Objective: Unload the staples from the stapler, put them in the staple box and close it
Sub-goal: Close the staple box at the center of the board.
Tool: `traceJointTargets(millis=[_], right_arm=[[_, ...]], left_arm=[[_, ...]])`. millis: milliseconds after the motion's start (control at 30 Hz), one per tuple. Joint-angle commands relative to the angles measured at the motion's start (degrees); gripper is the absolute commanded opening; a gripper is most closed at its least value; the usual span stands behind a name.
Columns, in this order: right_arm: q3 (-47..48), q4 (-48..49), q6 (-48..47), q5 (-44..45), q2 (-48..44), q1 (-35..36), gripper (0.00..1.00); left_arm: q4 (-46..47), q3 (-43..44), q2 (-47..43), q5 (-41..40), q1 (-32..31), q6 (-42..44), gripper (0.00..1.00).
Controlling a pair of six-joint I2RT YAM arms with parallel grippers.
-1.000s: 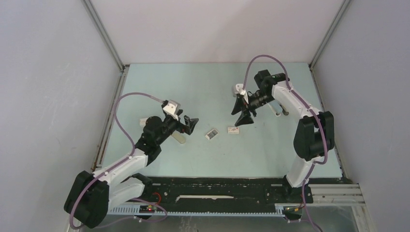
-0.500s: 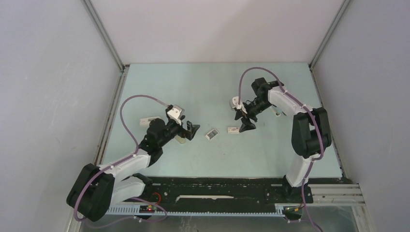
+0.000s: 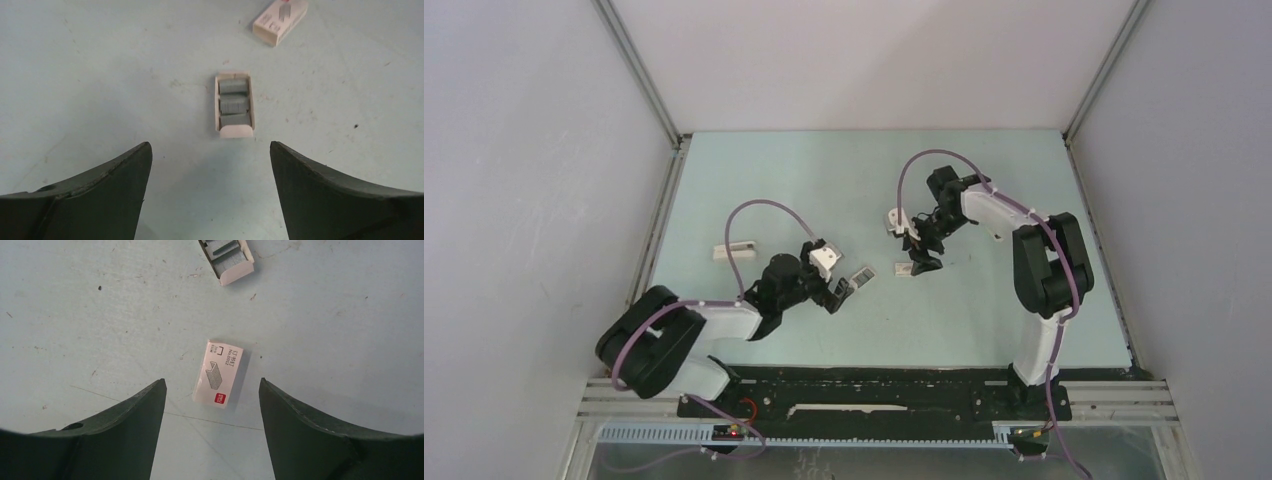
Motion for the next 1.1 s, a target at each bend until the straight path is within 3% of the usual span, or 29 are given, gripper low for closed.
traceJointTargets(millis=[0, 333, 500, 1067], right_arm=[[-1.41, 2.47, 3.25, -0.13, -1.28, -0.39, 0.78], [-4.37, 4.21, 5.29, -2.71, -3.38, -2.77, 0.77], [-4.59, 4.49, 5.62, -3.24, -3.50, -3.22, 0.77], [-4.71, 4.62, 6.40, -4.28, -4.02, -3.63, 0.77]], left_arm=[[5.72, 3.75, 6.08, 1.82, -0.64, 2.18, 0.92], [6.63, 8.40, 14.46, -0.48, -4.09, 1.75, 0.86], [3.25, 10.95, 16.69, -1.93, -4.74, 2.64, 0.77], [-0.97, 12.04, 19.06, -8.21, -7.47, 6.55, 0.61]])
